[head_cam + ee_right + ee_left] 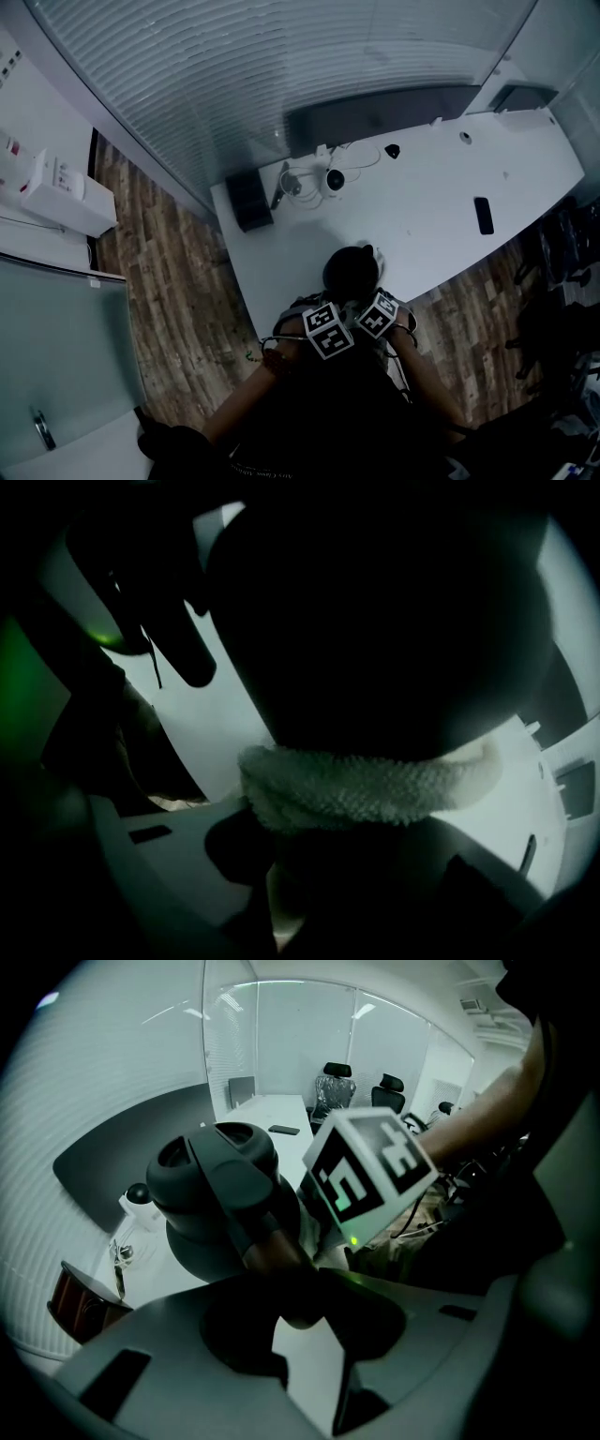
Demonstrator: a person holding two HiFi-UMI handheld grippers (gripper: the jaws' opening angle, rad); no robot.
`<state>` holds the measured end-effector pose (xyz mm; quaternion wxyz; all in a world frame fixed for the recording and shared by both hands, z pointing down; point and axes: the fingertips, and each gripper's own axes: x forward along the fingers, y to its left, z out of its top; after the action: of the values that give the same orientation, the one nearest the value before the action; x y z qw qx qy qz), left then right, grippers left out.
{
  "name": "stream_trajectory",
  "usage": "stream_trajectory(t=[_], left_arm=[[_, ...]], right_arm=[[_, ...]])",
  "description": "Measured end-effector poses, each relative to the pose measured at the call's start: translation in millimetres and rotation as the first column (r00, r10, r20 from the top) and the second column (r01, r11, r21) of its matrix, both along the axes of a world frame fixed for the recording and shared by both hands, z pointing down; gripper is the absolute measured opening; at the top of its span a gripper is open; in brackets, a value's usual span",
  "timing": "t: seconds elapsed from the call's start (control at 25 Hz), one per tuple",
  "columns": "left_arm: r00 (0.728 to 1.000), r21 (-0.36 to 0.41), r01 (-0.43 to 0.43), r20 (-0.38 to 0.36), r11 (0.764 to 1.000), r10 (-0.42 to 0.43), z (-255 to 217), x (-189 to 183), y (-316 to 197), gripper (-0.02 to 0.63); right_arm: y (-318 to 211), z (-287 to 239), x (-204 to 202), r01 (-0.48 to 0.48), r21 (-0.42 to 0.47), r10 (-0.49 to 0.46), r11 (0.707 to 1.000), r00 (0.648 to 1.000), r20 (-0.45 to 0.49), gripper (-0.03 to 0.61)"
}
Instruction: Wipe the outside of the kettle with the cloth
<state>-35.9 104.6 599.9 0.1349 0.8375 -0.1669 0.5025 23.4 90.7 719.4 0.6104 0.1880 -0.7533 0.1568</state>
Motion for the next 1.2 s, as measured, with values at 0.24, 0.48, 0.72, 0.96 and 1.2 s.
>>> stream_trajectory(t=[0.24,0.48,0.72,0.96,1.2], left_arm=[[1.000,0.012,0.003,0.001,1.000,-0.003,-0.6,1.2,-0.9,0.126],[0.996,0.048,0.017,0.085,0.999,-0.021,1.6,-20.9,-6.6,0.126],[0.991,0.072,0.011,0.134,0.997,-0.021,0.1,-30.9,-11.3,0.126],[0.992,0.086,0.020,0.126,0.996,-0.031,1.4,-29.4,-11.5,0.126],[0.995,0.083,0.015,0.095,0.996,-0.023,1.4,-25.1,-10.9,0.126]], right_arm=[[6.1,24.3,-5.0,-0.011,0.018,0.010,1.000,0.999,0.035,0.067],[18.7,-43.1,4.2,-0.059,0.132,0.038,0.990,0.986,0.160,0.067],[19.2,-149.6,4.4,-0.005,0.306,-0.053,0.952,0.982,0.180,0.067],[-13.2,-146.1,-18.9,0.061,0.297,-0.099,0.953,0.989,0.112,0.067],[-18.8,-137.3,-17.8,0.042,0.253,-0.068,0.966,0.993,0.097,0.067]])
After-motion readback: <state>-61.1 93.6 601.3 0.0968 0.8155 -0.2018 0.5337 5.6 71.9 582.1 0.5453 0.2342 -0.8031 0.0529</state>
